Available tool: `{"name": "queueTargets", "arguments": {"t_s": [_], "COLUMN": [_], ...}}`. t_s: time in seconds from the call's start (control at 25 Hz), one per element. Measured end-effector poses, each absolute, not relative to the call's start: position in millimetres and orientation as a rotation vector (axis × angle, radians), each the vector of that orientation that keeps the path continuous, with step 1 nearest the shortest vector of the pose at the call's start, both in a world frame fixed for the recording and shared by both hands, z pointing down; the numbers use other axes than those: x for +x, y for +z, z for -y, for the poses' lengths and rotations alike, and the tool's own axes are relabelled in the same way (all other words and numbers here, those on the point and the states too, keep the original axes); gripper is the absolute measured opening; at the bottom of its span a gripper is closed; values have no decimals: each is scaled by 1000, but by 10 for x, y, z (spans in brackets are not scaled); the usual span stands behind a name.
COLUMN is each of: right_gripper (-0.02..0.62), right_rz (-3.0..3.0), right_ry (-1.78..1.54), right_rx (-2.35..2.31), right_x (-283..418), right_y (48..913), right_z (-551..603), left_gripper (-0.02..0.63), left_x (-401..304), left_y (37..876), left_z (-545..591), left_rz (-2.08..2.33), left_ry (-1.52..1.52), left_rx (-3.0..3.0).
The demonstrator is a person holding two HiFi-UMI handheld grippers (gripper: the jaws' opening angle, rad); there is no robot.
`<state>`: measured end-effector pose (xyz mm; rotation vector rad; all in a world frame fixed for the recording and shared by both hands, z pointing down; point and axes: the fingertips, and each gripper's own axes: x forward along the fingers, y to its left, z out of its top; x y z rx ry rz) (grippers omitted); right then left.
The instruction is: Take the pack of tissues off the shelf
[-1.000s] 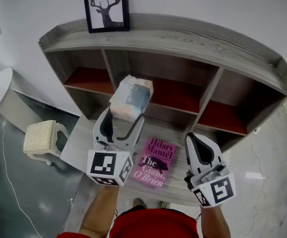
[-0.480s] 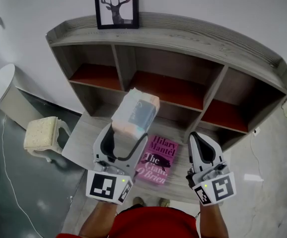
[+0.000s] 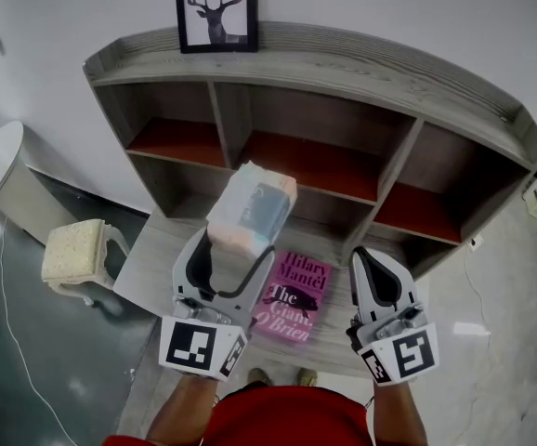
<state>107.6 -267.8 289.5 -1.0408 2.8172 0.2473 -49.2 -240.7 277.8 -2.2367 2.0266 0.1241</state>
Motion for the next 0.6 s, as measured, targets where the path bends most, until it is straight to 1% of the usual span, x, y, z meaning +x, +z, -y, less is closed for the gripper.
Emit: {"name": "queueTargets", "arguments": {"t_s": [0.6], "right_gripper": [5], "right_rz": [-2816], "right_ry": [240], "right_rx": [-1056], "right_x": [1083], "right_y": [2911], "right_z": [2661], "left_gripper": [367], "left_x": [-499], "left_y": [2809], "left_z": [2436], "left_rz": [-2027], "left_ry": [120], "left_rx": [-2253]}}
